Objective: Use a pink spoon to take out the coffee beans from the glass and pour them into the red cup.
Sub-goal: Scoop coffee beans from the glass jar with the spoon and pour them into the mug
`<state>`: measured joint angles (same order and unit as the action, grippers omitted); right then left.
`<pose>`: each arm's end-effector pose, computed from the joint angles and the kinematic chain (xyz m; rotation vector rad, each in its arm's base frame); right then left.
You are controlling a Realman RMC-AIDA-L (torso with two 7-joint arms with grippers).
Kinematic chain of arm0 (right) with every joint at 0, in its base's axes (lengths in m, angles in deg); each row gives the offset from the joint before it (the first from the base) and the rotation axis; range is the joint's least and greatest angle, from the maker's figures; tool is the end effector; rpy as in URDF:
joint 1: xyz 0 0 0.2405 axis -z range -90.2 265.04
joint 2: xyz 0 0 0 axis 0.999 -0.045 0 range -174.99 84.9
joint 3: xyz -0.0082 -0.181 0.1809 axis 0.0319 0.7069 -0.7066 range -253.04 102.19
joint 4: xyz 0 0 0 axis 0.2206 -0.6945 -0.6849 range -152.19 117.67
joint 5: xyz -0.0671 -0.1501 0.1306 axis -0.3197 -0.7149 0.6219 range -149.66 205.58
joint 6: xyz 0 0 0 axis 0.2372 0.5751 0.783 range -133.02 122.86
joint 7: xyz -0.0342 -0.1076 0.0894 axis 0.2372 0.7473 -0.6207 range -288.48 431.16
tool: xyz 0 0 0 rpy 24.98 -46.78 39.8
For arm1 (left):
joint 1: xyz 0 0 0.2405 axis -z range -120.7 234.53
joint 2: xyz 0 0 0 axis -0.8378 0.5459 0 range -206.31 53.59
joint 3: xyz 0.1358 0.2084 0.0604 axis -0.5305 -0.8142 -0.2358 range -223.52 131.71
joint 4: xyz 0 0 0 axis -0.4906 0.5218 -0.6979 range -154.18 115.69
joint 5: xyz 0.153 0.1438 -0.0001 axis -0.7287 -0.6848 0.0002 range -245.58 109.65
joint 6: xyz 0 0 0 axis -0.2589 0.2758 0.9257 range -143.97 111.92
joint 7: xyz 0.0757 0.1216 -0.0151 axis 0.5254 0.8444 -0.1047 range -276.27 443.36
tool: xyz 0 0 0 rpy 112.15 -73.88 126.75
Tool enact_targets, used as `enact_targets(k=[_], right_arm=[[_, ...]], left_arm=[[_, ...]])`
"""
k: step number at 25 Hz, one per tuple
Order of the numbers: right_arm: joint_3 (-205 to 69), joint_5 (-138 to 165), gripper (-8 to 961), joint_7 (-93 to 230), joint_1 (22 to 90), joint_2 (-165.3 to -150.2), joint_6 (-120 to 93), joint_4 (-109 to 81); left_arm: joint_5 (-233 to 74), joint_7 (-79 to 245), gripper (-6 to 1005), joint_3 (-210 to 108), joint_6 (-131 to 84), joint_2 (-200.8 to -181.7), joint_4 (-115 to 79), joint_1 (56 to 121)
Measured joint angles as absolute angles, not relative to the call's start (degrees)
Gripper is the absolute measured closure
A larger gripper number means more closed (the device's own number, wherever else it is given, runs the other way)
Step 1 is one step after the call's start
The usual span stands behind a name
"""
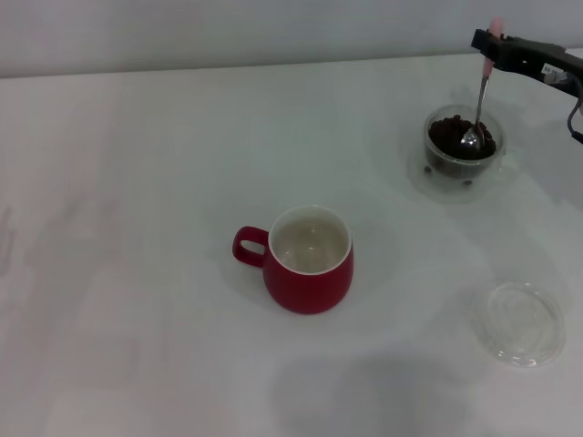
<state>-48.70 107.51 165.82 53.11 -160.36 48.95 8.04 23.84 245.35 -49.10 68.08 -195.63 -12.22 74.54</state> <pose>0.3275 0.4056 0.0529 -1.8669 1.0910 0.7388 -0.3651 0.2679 0.0274 -1.6301 -0.3944 -0.7095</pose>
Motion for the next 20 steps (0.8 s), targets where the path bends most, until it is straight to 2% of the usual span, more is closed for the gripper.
enact_targets(k=[20], right_arm=[[-49.57,108.32,814,142.93,55.0,-159.84,45.99,7.85]], left_arm=[[23.71,245.35,529,-49.13,68.0,-195.54,-12.74,73.67]])
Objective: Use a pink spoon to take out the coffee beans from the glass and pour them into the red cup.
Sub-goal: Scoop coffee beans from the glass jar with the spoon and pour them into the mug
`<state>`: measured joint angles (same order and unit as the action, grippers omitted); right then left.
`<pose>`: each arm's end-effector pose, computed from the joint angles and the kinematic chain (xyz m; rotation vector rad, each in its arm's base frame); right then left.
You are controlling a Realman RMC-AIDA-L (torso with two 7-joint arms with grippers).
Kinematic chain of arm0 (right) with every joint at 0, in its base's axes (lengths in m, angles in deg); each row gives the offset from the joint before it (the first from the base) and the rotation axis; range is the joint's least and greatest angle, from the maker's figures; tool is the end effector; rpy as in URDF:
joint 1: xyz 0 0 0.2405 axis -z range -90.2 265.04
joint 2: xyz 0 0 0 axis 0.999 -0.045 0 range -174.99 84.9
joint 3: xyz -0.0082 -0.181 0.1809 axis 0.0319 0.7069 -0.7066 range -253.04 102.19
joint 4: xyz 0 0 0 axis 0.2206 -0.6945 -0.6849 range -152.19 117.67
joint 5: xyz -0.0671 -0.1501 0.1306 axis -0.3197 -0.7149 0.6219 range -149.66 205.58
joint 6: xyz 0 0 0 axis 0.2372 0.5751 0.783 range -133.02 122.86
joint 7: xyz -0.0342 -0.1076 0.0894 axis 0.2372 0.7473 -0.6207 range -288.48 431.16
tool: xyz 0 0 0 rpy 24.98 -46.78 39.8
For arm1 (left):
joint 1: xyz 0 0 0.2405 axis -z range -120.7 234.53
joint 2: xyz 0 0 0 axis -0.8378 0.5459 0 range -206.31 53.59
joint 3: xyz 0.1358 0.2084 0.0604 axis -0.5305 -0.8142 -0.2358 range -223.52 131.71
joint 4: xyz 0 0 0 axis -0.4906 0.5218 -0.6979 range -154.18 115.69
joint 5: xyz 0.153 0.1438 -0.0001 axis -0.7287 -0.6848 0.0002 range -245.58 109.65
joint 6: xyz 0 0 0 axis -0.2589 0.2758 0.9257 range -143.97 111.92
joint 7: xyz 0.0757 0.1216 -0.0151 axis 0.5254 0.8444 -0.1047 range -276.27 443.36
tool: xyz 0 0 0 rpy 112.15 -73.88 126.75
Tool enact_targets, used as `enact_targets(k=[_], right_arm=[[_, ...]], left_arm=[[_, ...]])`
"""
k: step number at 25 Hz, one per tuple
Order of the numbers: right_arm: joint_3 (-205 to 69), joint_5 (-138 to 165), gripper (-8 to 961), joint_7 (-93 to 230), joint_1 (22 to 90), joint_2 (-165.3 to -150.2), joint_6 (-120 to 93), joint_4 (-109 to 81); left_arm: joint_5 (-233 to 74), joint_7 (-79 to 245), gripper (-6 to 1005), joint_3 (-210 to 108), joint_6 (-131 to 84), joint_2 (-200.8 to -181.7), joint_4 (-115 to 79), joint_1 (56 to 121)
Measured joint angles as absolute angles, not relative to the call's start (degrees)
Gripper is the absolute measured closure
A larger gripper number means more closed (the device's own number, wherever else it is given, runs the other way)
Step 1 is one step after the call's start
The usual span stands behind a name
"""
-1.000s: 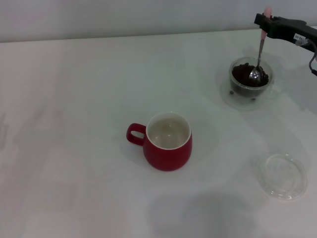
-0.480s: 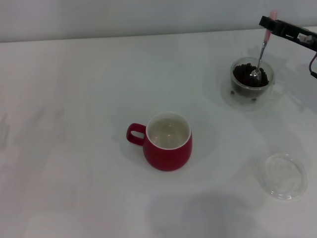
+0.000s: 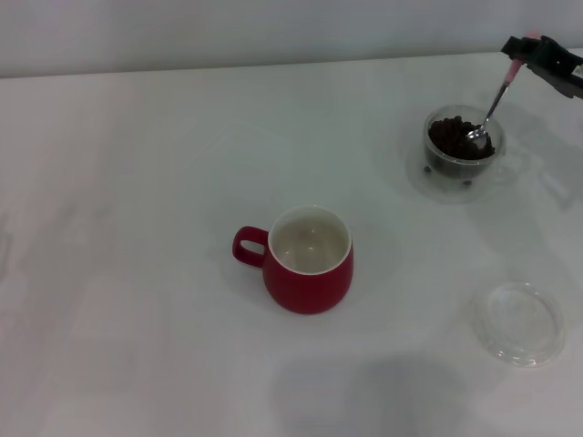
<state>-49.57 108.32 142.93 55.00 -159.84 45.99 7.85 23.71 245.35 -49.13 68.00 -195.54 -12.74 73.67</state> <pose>0.3498 0.3971 0.0622 -1.5615 1.5057 0.9315 -0.3688 0.2621 0.0258 -1.6285 -0.4135 -0.7022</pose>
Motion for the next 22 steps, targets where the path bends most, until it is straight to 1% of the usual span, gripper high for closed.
enact_targets(k=[6,22], right_arm=[[-49.62,110.16,814,139.12,56.16,-159.83,46.29,6.62],[-49.6,116.22,814,136.44,55.72,-159.73,46.23,2.12]], left_arm=[[23.79,245.35,529,-49.16,67.99,-195.54,-12.74,73.28],[23.57,245.35,528,-49.15,67.99,-195.63,-12.74,72.53]])
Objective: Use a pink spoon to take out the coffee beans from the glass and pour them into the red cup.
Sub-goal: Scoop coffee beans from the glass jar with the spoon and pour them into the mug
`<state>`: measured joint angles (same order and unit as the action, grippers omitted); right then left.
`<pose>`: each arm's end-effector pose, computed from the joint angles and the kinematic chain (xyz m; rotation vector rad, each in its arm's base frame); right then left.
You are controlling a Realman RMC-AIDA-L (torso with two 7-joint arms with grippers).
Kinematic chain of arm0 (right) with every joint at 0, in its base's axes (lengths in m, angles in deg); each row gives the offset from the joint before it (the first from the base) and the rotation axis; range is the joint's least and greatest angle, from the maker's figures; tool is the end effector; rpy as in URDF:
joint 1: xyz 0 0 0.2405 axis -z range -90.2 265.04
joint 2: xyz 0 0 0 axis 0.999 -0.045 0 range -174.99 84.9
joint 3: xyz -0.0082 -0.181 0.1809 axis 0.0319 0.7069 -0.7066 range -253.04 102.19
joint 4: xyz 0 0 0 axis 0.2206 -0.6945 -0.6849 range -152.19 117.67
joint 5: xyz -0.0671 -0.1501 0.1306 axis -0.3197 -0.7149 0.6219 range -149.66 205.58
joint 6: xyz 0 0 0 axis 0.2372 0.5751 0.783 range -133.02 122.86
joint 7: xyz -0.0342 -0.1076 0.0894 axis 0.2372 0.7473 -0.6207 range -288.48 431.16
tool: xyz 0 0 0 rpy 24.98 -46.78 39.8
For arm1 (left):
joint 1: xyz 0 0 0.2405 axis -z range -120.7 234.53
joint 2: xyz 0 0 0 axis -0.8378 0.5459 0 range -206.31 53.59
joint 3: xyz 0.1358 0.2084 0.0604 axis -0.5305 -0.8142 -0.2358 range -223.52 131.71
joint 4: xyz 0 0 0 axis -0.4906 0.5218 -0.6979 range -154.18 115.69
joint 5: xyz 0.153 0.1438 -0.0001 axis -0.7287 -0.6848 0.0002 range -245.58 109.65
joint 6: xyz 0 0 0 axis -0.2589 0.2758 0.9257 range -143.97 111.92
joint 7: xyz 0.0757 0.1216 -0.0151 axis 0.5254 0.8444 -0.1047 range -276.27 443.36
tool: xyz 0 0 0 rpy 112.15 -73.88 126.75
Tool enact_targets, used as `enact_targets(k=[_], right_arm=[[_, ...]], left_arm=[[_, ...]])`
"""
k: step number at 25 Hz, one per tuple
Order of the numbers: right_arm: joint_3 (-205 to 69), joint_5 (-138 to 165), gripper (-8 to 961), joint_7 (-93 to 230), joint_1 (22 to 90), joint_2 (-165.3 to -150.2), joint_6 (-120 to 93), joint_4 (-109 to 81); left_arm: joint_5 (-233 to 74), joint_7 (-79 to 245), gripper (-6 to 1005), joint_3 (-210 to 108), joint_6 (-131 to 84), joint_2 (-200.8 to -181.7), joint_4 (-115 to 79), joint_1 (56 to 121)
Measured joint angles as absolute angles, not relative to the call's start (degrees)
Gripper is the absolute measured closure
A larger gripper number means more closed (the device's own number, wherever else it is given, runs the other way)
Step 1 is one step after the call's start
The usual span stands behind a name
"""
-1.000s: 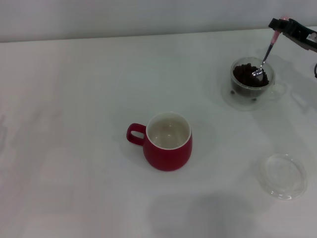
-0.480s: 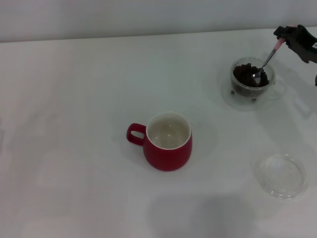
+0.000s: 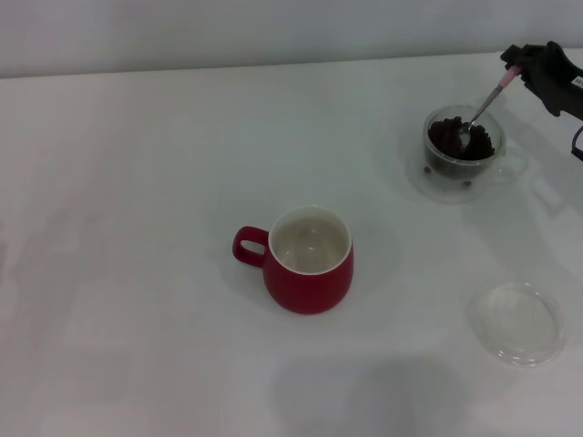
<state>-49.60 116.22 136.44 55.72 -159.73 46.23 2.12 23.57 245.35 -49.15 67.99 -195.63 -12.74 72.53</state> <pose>0.3558 0.3880 0.0492 -1.3563 1.7220 1.1284 -0.3735 0.2546 0.0247 -1.6252 -0.4302 -0.6883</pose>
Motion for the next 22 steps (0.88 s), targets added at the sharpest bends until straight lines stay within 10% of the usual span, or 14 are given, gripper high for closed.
enact_targets(k=[22], right_arm=[[-48.86,117.57,813,129.62,57.41,-158.93,50.38,0.92]], left_arm=[[23.86,245.35,529,-49.15,67.57,-195.45,-12.74,72.37]])
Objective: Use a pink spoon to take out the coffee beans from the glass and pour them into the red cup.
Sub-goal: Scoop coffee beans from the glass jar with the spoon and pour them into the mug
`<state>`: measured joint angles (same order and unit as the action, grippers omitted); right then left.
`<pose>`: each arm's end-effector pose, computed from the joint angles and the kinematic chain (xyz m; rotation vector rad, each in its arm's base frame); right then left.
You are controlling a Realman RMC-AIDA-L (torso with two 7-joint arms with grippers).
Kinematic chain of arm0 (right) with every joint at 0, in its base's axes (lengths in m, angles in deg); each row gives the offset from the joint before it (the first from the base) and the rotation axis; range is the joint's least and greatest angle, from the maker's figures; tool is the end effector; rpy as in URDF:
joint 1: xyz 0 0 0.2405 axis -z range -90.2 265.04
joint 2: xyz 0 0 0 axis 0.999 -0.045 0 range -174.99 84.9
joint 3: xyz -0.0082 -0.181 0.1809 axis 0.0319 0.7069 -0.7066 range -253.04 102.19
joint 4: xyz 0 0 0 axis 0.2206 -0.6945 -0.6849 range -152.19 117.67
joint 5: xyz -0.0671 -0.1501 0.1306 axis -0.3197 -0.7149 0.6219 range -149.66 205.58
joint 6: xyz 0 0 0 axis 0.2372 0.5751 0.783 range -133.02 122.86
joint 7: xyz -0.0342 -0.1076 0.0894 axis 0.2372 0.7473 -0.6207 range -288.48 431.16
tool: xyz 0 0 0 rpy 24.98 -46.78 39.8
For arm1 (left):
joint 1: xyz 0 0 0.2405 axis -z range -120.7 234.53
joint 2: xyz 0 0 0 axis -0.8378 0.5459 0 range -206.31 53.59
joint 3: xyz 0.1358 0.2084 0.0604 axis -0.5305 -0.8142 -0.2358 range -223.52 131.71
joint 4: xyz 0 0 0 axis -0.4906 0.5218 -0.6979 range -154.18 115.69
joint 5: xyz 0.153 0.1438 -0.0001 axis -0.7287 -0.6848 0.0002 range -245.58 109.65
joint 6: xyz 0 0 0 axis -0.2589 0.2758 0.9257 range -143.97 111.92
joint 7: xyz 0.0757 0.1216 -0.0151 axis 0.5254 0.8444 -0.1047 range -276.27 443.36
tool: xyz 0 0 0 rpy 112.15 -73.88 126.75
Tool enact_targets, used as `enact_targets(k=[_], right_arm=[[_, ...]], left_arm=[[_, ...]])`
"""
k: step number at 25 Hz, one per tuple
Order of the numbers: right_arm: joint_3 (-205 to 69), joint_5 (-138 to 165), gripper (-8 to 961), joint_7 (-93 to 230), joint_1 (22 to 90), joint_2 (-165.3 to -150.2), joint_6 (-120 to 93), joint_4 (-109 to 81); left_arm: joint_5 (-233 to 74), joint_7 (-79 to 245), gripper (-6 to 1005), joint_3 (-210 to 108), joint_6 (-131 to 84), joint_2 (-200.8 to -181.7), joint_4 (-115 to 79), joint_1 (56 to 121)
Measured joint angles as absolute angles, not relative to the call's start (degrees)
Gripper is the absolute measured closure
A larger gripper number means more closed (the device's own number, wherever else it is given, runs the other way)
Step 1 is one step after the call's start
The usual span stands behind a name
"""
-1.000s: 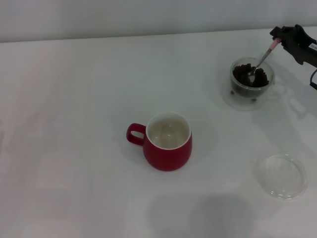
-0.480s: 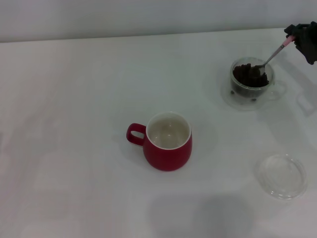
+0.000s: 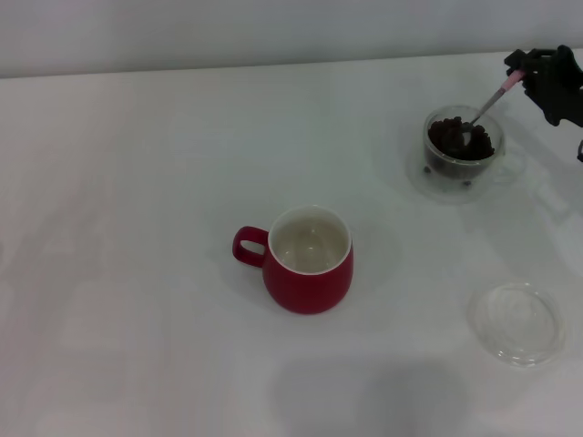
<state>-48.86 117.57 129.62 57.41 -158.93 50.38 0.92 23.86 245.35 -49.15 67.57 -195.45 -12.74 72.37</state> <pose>0.3588 0.3764 0.0498 -1.2895 1.8473 1.2346 -0.3761 0.2540 0.0263 -1.6198 -0.4362 -0.6777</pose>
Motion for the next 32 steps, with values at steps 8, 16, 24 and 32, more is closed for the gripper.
enact_targets(k=[8,16,24,32], right_arm=[[-46.03,117.54,813,130.97,57.56,-159.87,55.36,1.26],[-41.92,117.85,814,131.05,55.79,-160.52,59.33,1.37],[-38.98,118.0,814,131.04,54.16,-160.99,60.7,0.68],[-37.12,118.06,814,131.84,52.06,-161.24,62.49,-2.5]], left_arm=[[23.82,245.35,528,-49.16,67.98,-195.45,-12.72,72.38],[23.56,245.35,528,-49.25,68.08,-195.58,-12.74,72.13],[23.53,245.35,529,-49.24,68.13,-195.63,-12.83,71.37],[23.52,245.35,529,-49.24,68.18,-195.63,-12.93,71.12]])
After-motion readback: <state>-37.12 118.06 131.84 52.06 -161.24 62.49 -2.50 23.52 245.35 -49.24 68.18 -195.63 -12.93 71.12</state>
